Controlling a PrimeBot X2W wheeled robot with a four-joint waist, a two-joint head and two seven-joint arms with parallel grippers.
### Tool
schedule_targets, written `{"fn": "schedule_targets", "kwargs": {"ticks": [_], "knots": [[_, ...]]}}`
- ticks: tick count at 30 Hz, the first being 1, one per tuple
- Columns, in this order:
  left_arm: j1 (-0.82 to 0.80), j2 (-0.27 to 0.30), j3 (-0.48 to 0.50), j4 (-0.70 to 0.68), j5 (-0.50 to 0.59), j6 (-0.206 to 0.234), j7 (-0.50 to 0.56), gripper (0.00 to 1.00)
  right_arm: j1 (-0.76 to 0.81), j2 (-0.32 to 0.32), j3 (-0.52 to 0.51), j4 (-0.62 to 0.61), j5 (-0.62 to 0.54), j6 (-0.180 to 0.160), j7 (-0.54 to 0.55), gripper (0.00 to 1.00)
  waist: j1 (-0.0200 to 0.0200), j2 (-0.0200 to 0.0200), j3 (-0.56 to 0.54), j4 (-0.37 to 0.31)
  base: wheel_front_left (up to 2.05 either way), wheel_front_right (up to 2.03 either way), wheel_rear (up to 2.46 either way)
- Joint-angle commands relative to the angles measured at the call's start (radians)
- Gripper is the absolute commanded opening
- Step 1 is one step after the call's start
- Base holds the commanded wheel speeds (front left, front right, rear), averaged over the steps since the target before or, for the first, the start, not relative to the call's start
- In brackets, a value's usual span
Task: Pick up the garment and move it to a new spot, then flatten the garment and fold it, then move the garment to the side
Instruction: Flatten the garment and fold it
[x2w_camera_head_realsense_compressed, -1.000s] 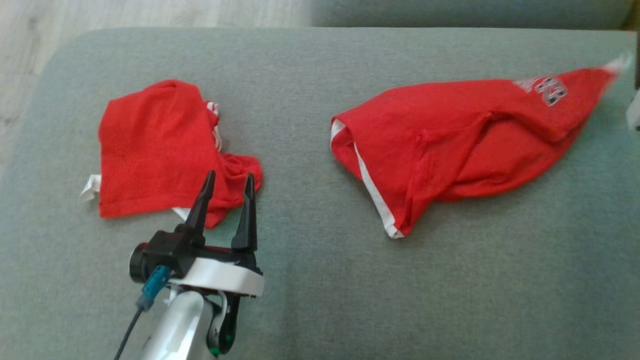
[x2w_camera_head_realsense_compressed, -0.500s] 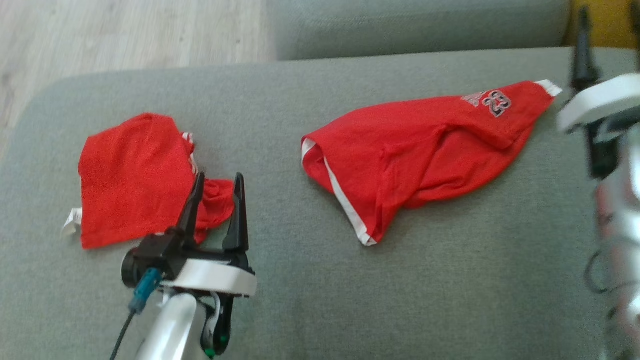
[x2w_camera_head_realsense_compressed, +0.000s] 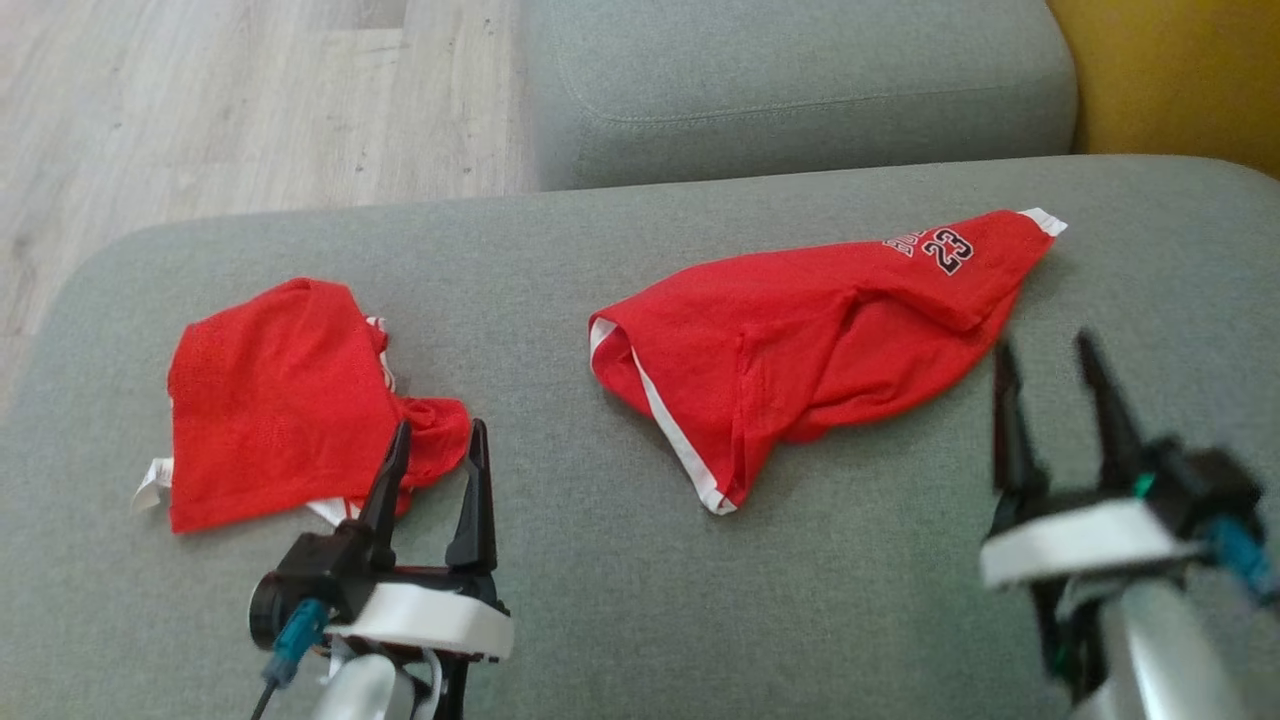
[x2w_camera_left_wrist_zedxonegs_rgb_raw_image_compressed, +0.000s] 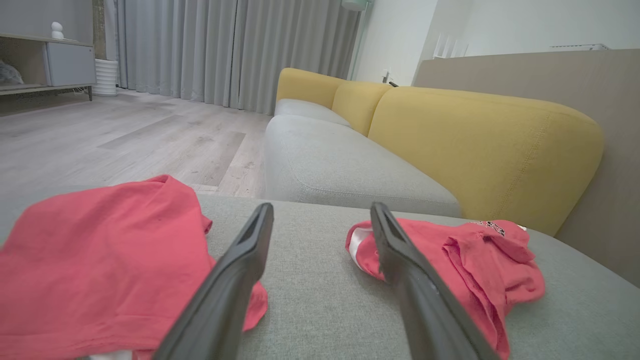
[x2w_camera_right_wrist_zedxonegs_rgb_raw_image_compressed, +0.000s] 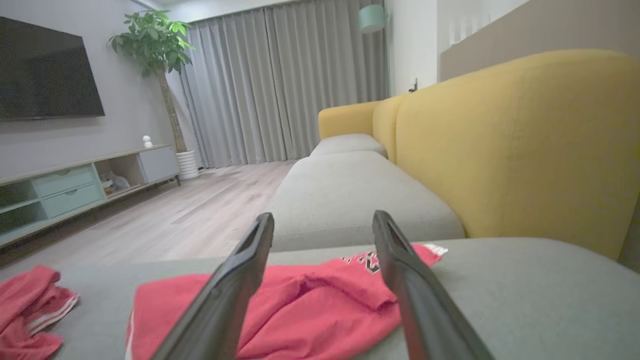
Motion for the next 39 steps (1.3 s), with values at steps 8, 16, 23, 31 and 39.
{"fn": "schedule_targets", "kwargs": {"ticks": [8,16,23,31,39], "knots": [[-0.033,0.002,0.036,-0.026,0.016,-0.004,-0.010,1.00,0.045,0.007,0.188,-0.047,-0.038,-0.001,0.002,1.00,0.0002,-0.0001,0.015,0.015,0.00,0.00,0.00],[-0.055,0.002,0.014,-0.021,0.011,-0.005,-0.010,1.00,0.013,0.007,0.328,0.089,0.095,-0.001,0.128,1.00,0.0002,-0.0001,0.055,0.057,0.00,0.00,0.00],[-0.069,0.002,0.009,-0.007,0.015,-0.006,-0.010,1.00,-0.047,0.007,0.395,0.219,0.287,-0.001,0.179,1.00,0.0002,-0.0001,0.081,0.092,0.00,0.00,0.00],[-0.083,0.002,-0.002,-0.007,0.011,-0.005,-0.010,1.00,-0.126,0.007,0.471,0.348,0.392,-0.001,0.193,1.00,0.0002,-0.0001,0.099,0.117,0.00,0.00,0.00],[-0.098,0.002,-0.015,-0.020,0.000,0.003,-0.010,1.00,-0.213,0.007,0.540,0.462,0.481,-0.001,0.183,1.00,0.0002,-0.0001,0.138,0.128,0.00,0.00,0.00]]}}
